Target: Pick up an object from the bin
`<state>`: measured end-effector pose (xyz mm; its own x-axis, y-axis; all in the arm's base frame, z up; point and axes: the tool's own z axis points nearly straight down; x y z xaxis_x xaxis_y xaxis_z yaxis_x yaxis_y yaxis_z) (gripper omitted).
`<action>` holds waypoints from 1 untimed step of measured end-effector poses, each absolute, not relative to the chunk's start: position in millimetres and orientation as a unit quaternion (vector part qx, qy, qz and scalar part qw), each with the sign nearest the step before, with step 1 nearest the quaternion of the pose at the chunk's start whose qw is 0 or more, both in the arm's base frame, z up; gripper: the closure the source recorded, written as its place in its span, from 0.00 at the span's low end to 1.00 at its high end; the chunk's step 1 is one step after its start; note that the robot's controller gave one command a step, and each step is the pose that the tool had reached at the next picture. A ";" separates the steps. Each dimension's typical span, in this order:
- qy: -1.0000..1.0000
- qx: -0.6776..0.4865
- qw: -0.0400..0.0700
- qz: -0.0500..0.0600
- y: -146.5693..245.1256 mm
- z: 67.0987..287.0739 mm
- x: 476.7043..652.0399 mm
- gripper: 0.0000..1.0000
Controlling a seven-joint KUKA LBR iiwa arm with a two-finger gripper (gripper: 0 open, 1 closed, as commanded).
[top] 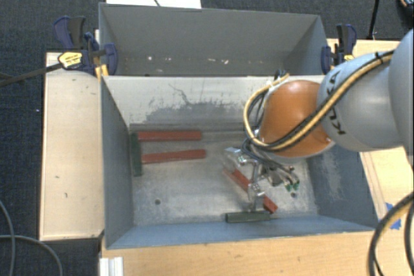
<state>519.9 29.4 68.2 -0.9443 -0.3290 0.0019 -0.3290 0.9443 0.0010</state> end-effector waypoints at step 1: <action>-0.987 0.162 -0.004 0.001 -16.7 77.9 593.5 0.00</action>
Offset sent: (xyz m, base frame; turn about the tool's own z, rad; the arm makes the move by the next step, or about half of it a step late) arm 0.0699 -0.0429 0.0079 0.0046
